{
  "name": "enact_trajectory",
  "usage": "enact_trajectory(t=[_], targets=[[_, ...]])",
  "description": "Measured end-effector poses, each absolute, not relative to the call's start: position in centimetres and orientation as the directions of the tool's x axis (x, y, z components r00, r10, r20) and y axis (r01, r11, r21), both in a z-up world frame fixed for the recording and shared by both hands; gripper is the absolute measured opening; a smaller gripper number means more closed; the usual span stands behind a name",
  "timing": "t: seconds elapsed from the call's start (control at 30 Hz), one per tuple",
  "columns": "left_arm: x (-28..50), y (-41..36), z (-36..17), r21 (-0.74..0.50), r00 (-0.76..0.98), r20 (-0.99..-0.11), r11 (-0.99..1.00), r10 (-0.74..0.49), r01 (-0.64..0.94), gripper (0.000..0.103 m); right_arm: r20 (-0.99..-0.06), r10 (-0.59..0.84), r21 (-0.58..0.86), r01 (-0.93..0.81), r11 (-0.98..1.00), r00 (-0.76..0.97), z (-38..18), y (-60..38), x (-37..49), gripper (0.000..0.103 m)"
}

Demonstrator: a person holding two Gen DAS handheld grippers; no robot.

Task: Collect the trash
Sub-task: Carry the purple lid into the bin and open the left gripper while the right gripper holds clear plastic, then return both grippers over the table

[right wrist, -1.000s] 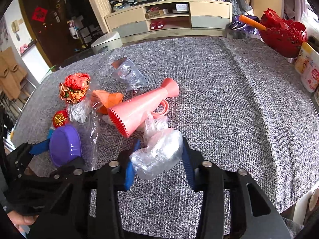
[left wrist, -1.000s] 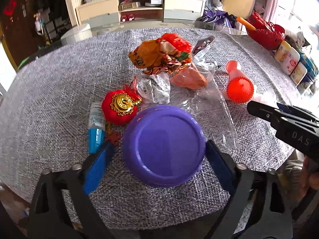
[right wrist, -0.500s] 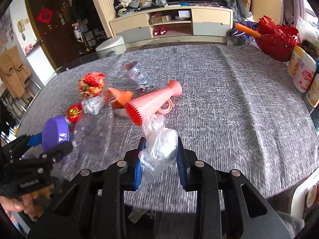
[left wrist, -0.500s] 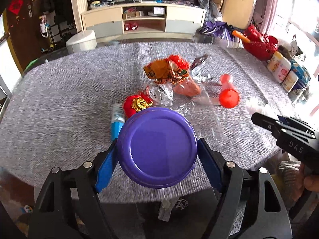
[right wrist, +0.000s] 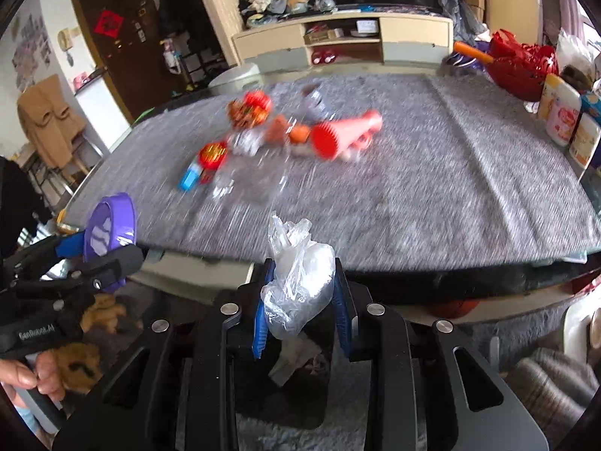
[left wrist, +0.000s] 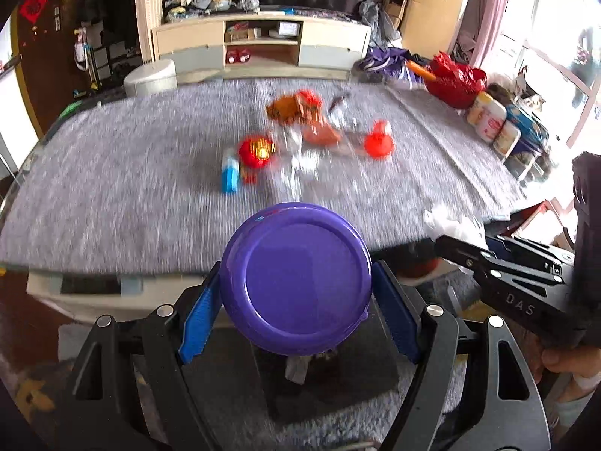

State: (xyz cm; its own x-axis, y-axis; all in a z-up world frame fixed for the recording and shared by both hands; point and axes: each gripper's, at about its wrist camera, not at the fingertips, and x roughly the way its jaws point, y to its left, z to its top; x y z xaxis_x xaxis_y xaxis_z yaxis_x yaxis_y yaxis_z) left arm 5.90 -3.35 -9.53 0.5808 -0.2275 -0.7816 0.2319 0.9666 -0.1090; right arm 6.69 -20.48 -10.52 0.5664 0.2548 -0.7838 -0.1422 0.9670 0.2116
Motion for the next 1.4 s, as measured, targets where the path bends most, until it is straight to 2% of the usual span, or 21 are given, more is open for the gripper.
enact_trajectory(t=[0.37, 0.7, 1.07, 1.1, 1.13, 1.17, 1.2, 1.4], targets=[[3.0, -2.7, -17.3, -0.163, 0.448, -0.859, 0.962, -0.248, 0.220, 0.074, -0.845, 0.267, 0.213, -0.167, 0.963, 0.463, -15.9, -18.9, 4.8, 0.030], [2.5, -1.9, -22.3, -0.210, 0.358, -0.891, 0.953, -0.278, 0.218, 0.074, -0.884, 0.270, 0.214, -0.183, 0.959, 0.381, -20.0, -17.4, 4.3, 0.031], [2.5, -1.6, -22.8, -0.212, 0.352, -0.894, 0.953, -0.279, 0.217, 0.074, -0.882, 0.296, 0.248, -0.171, 0.953, 0.368, -20.3, -17.2, 4.8, 0.033], [2.5, -1.5, -22.9, -0.215, 0.346, -0.895, 0.952, -0.281, 0.217, 0.074, -0.882, 0.298, 0.254, -0.164, 0.953, 0.366, -20.4, -17.3, 4.9, 0.039], [2.6, -1.6, -23.0, -0.217, 0.342, -0.896, 0.952, -0.283, 0.217, 0.074, -0.881, 0.299, 0.258, -0.158, 0.953, 0.368, -20.4, -17.5, 4.9, 0.052], [2.6, -1.6, -23.1, -0.221, 0.336, -0.898, 0.951, -0.285, 0.218, 0.075, -0.878, 0.301, 0.264, -0.148, 0.953, 0.373, -20.4, -17.7, 5.0, 0.058], [2.6, -1.6, -23.2, -0.224, 0.332, -0.898, 0.950, -0.288, 0.217, 0.078, -0.876, 0.301, 0.267, -0.142, 0.953, 0.378, -20.3, -17.8, 5.0, 0.061], [2.6, -1.7, -23.2, -0.217, 0.332, -0.900, 0.951, -0.282, 0.220, 0.087, -0.868, 0.298, 0.276, -0.113, 0.954, 0.397, -19.9, -18.7, 5.2, 0.061]])
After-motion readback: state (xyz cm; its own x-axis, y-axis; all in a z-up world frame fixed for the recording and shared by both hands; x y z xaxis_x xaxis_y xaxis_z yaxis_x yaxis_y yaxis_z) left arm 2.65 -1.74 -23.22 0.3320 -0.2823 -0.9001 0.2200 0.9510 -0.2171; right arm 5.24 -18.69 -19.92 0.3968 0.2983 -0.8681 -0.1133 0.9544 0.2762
